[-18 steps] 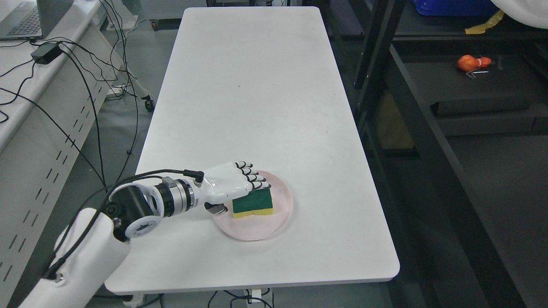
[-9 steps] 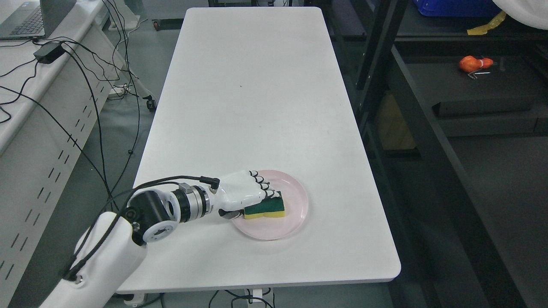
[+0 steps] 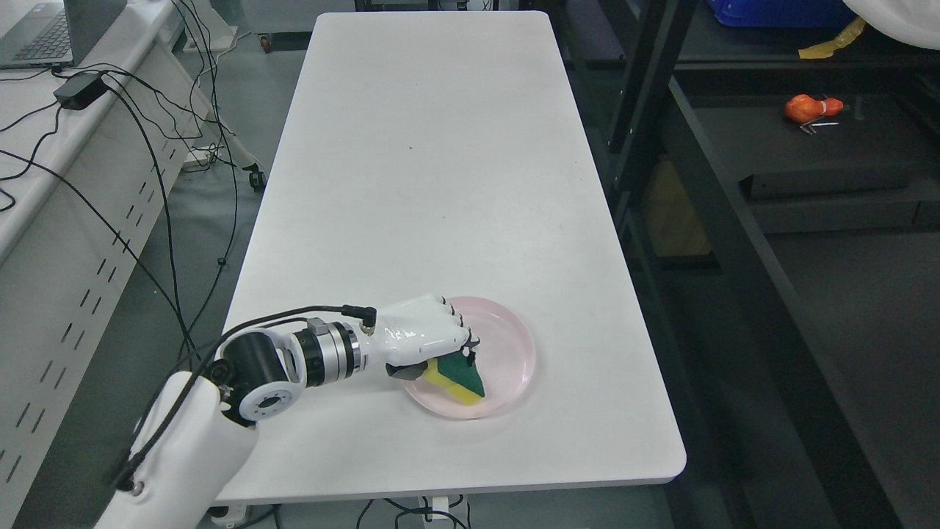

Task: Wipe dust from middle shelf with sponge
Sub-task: 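Lift the sponge off the plate with the left hand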

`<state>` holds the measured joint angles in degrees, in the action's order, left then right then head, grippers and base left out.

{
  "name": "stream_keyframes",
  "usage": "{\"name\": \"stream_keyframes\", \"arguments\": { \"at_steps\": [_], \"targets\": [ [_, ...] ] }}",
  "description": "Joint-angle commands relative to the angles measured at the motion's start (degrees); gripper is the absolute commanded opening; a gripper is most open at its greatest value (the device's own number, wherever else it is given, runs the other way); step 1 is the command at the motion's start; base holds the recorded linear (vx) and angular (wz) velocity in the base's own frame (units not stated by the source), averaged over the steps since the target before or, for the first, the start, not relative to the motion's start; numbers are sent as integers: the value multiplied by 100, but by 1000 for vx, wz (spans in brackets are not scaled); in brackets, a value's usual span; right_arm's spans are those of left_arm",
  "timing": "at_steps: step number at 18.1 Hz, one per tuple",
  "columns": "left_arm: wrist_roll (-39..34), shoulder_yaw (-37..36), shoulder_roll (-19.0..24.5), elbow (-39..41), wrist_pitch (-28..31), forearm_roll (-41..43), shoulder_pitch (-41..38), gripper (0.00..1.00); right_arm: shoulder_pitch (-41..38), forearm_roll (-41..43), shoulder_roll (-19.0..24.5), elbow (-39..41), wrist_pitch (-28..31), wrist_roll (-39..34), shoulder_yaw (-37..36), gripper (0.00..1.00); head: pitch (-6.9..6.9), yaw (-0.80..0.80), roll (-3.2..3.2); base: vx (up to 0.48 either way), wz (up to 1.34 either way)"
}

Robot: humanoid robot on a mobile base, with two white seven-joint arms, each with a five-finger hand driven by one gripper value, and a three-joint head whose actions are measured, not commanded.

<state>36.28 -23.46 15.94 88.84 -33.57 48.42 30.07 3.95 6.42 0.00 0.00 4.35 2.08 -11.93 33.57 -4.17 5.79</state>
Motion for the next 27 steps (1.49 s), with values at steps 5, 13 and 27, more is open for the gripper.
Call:
{"name": "stream_keyframes", "arguments": {
  "at_steps": [5, 13, 27],
  "targets": [
    [-42, 2765, -1494, -7, -133, -1550, -186, 0, 0, 0, -100, 100, 4, 3, -2, 100, 0, 0, 0, 0, 0],
    [-2963, 2566, -1494, -139, 1289, -5147, -756, 2, 0, 0, -100, 100, 4, 3, -2, 100, 0, 0, 0, 0, 0],
    [-3760, 2258, -1494, 670, 853, -6011, -3252, 0, 0, 0, -100, 100, 4, 3, -2, 100, 0, 0, 0, -13, -2]
  ]
}}
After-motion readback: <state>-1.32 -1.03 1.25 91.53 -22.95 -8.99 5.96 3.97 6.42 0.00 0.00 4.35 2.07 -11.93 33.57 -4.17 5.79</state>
